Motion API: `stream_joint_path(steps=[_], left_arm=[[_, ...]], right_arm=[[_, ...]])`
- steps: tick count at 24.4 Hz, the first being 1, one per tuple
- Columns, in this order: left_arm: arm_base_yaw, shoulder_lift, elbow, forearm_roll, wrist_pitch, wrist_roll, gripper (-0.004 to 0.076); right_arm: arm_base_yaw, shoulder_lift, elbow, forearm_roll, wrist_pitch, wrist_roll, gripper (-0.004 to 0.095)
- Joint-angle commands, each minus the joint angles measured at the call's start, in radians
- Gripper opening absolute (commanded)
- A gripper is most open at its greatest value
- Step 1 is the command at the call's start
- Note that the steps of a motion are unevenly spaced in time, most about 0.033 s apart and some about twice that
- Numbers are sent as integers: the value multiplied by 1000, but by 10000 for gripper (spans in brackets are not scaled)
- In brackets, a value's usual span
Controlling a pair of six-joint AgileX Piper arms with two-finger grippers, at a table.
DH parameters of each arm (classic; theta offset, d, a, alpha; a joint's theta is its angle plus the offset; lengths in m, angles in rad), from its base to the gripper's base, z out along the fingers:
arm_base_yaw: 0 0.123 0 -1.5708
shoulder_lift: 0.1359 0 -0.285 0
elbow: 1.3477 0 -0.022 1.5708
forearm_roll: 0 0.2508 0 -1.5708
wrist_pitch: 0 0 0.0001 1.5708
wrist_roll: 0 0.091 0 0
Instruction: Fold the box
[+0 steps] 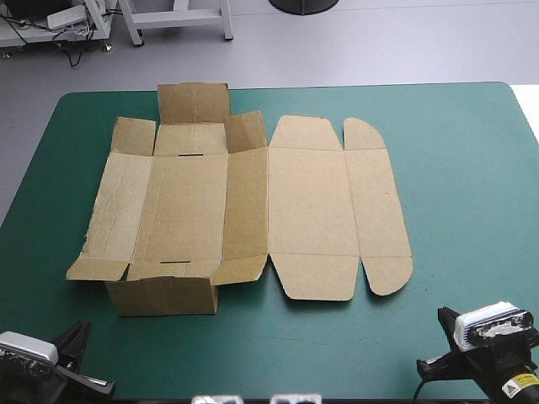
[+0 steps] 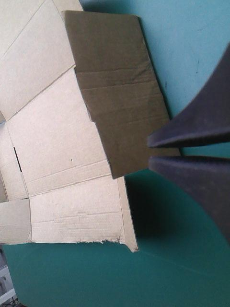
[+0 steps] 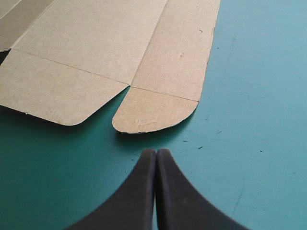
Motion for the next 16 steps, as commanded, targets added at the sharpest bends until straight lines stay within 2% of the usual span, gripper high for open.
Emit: stream_joint_path(steps=[1,11,13,16], left_arm=[[-1,-12,-21,-5,-74,-6,41],[-1,-12,-21,-5,-76,-8,41],[-1,-12,-21,-18,-116,-21,41],[-1,18,-34,-85,-231,-41,41]], right_arm=[[-1,14,-24,24,-64,0,-18],[-1,14,-24,24,-64,0,-18],[-1,14,-24,24,-64,0,-18],[-1,14,-24,24,-64,0,-18]])
